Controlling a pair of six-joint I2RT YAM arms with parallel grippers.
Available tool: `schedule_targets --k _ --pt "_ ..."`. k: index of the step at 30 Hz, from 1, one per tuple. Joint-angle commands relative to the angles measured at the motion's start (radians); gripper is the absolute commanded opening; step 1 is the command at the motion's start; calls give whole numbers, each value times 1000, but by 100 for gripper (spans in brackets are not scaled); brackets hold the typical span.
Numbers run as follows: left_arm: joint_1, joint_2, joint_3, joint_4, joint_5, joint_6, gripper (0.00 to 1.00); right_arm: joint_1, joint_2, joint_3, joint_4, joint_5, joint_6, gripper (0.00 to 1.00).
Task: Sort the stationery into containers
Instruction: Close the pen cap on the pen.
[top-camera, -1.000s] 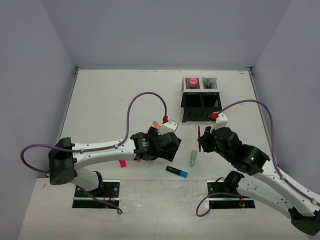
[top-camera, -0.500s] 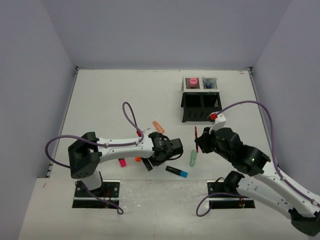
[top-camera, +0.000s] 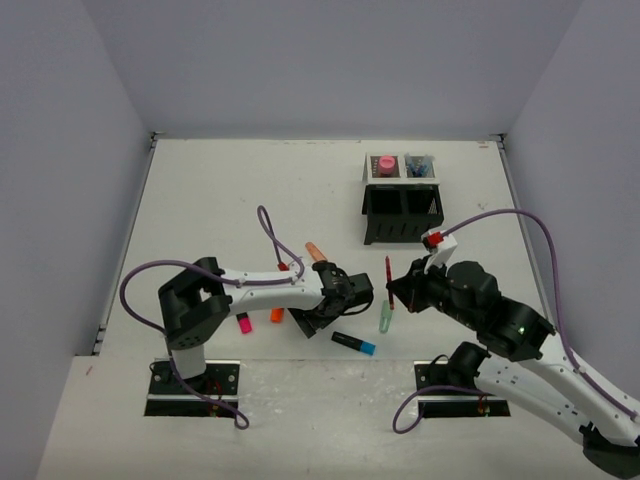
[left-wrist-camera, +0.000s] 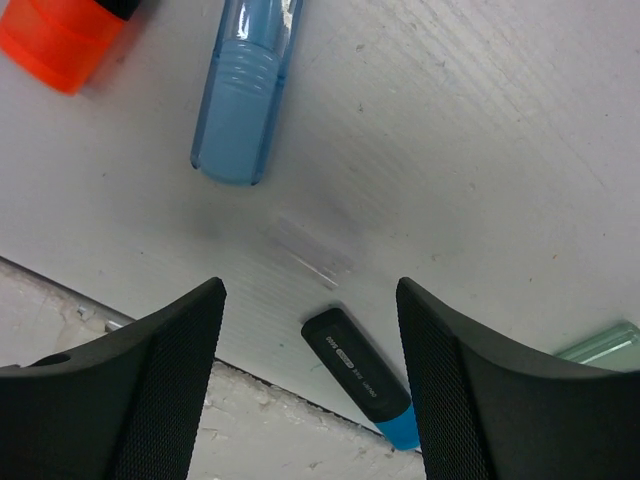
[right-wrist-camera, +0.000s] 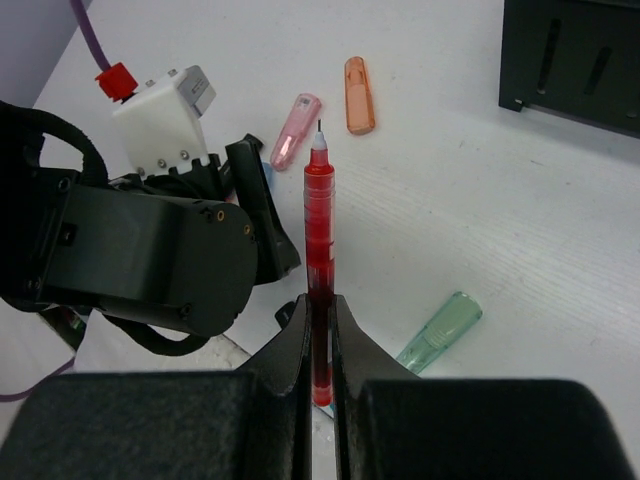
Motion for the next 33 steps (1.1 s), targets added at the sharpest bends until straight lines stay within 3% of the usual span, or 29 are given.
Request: schedule_targets --k 1,16,21,33 --pt "7 31 4 54 7 -205 71 0 -3 1 34 -48 -22 0" --pt "24 51 -105 145 51 -207 56 0 9 1 35 -94 -36 0" --pt "24 59 -113 165 77 -185 36 2 20 6 34 -91 -38 0" --pt "34 23 -179 218 72 -102 17 2 23 14 30 -96 -43 0"
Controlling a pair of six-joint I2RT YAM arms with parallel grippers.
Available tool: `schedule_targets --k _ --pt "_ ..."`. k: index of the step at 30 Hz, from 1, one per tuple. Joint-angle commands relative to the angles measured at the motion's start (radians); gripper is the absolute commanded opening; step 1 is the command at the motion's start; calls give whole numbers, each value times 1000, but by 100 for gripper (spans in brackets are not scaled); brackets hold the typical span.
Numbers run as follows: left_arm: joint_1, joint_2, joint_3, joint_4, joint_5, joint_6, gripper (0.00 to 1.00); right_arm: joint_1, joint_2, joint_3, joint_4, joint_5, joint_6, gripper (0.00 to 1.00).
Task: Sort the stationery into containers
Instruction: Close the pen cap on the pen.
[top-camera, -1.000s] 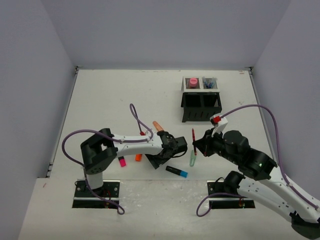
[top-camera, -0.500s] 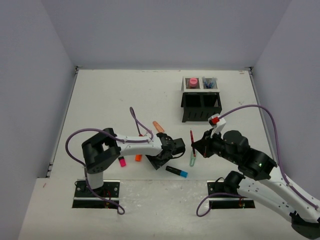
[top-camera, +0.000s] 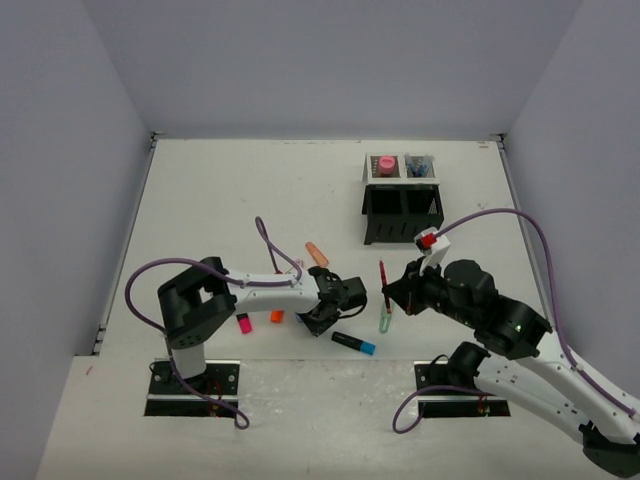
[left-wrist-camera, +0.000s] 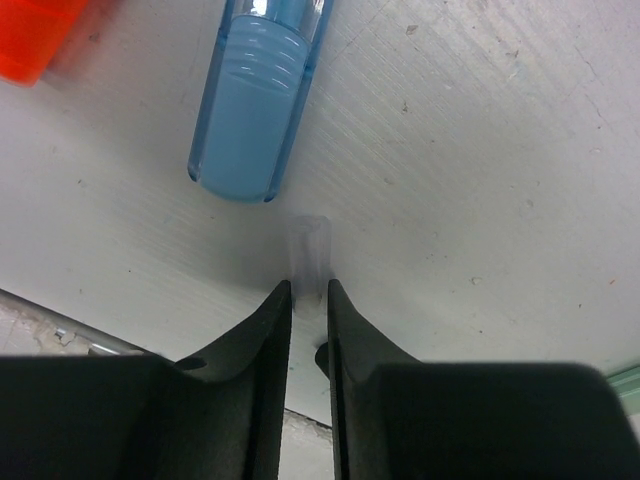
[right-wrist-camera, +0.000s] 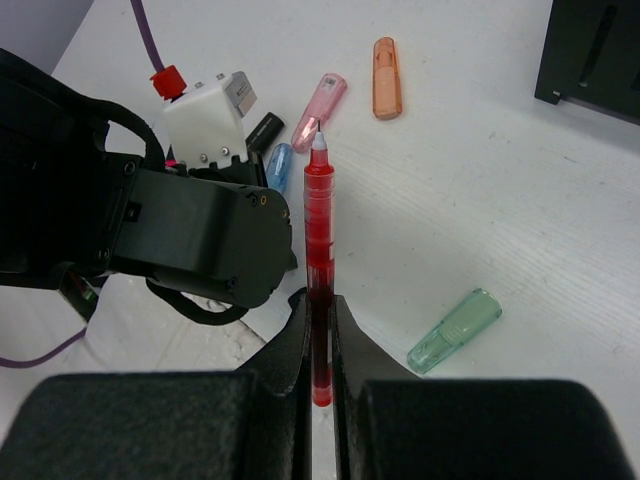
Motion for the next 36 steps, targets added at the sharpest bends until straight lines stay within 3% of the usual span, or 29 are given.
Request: schedule_targets --k 1,7,11,19,25,29,32,36 --pt "13 14 -71 80 -13 -94 15 2 8 14 25 -19 -22 0" --pt "19 -49 -178 150 -23 35 0 2 19 7 47 -41 -19 0" --pt "19 -128 -217 156 -58 124 0 2 20 -32 103 -119 -3 0" --pt "21 -436 -286 162 -263 305 0 2 47 -133 252 -198 54 0" --pt "24 -610 -270 139 -346 443 0 9 78 -190 375 -298 85 0" --pt "24 -704 -243 210 -376 595 0 39 118 -246 523 -378 126 0" --pt "24 -799 -234 328 -392 802 0 117 181 -313 786 -421 202 0" --pt "24 -857 -223 485 -376 985 0 203 276 -336 978 -319 268 0"
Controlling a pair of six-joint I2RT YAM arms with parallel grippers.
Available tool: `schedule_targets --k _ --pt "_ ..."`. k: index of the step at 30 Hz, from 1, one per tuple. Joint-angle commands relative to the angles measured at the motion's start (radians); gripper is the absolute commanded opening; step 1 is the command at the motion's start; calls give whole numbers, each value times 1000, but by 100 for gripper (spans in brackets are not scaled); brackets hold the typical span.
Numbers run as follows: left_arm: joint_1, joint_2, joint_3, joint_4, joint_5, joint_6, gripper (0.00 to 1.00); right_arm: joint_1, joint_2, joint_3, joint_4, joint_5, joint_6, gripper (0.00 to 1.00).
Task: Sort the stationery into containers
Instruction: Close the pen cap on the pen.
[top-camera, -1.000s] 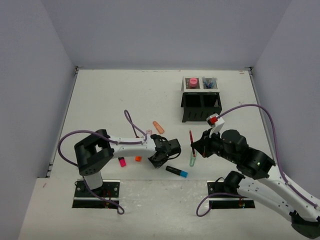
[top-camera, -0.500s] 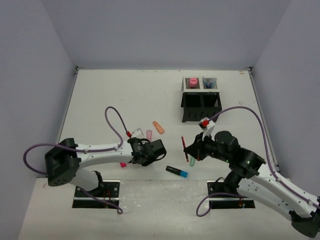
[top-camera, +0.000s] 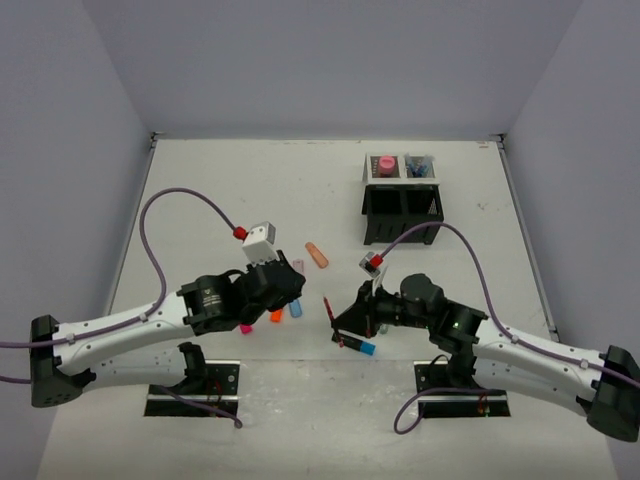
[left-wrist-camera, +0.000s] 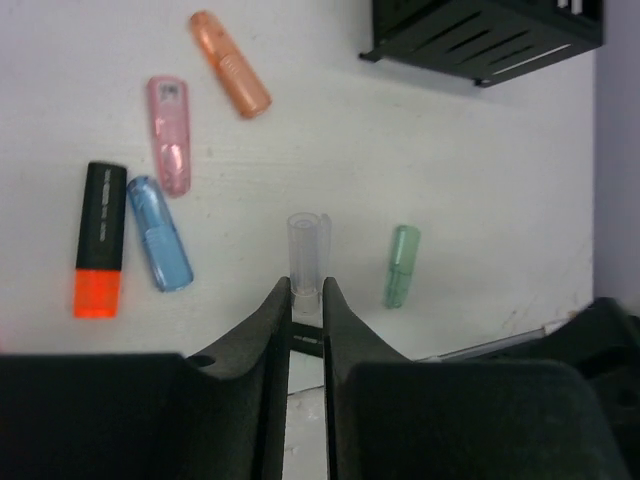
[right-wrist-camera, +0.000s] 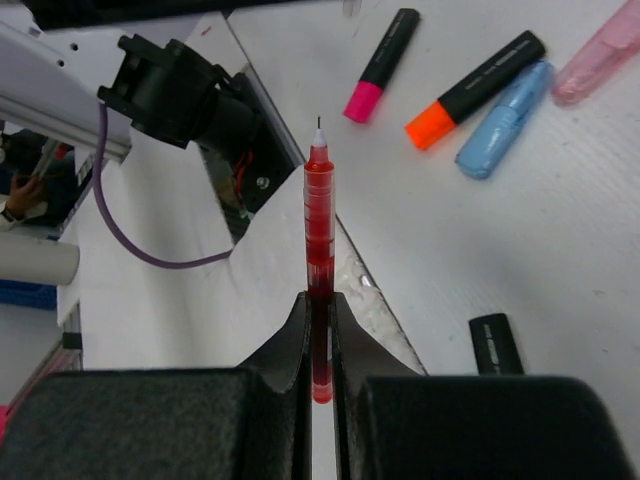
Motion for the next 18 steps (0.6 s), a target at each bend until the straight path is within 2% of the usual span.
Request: schedule_targets --k 1,4,7,13,18 --pt "7 -71 53 225 -50 319 0 78 104 -20 381 23 109 0" --pt "7 -103 53 309 -7 423 0 95 163 -15 482 28 117 0" --pt "7 -126 60 352 32 483 0 106 181 7 511 53 98 0" --pt "7 -150 80 369 64 498 0 106 154 51 466 168 68 0" --pt "7 -163 78 370 79 495 0 105 152 70 432 190 51 0"
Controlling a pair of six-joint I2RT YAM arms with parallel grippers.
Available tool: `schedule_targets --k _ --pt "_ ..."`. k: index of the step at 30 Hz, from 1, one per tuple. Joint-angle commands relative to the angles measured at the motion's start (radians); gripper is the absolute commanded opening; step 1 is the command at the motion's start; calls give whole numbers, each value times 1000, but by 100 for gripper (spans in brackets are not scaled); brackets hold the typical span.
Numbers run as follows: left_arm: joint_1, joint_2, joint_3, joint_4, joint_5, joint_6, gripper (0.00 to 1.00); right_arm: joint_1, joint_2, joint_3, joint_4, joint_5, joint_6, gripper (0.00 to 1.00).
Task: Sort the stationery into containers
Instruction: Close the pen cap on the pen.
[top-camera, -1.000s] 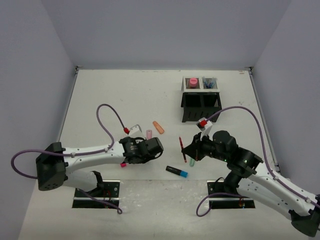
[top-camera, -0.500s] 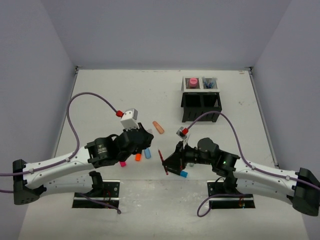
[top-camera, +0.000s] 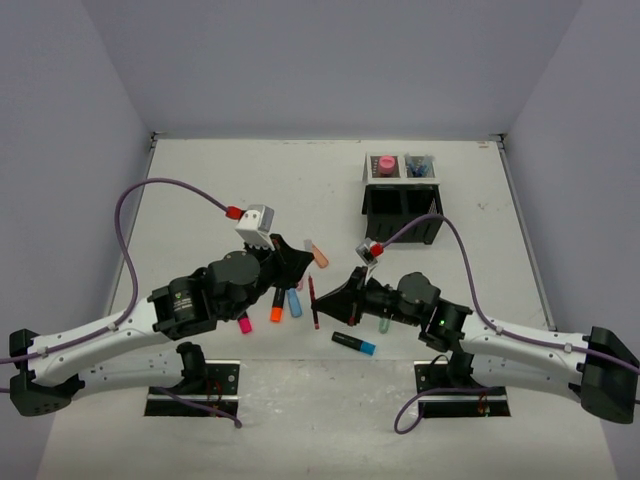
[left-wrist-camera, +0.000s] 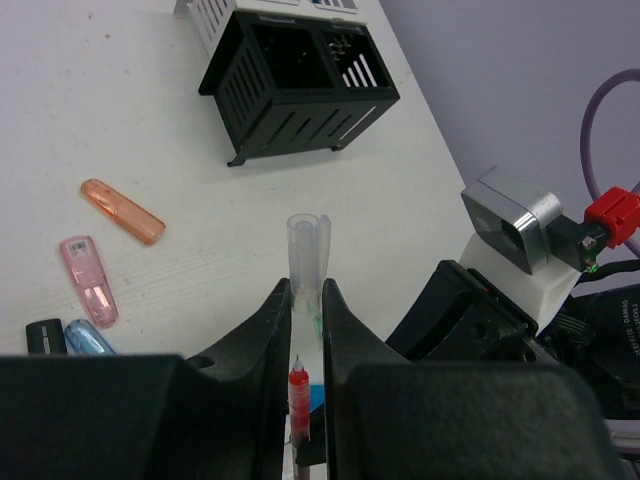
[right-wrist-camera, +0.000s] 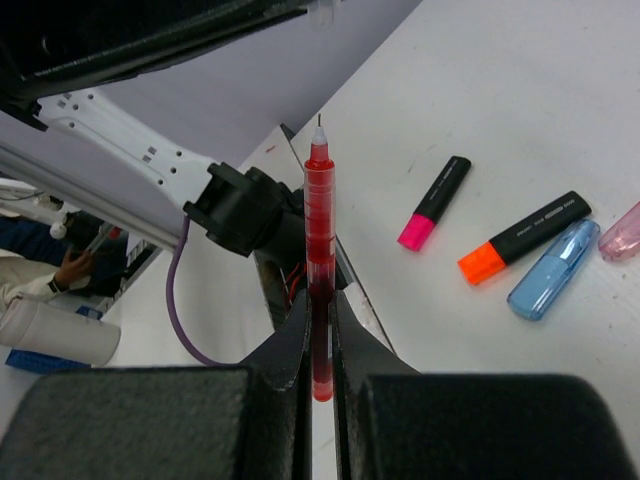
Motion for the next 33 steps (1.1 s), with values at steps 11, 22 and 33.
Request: schedule_targets --k 11,22,33 --pt "7 -10 6 78 45 35 0 6 -44 68 -10 88 -45 0" --pt "7 -7 -12 85 53 38 0 5 -50 94 -66 127 -46 0" --pt "7 3 -25 83 22 33 0 5 -52 118 -97 133 -51 0"
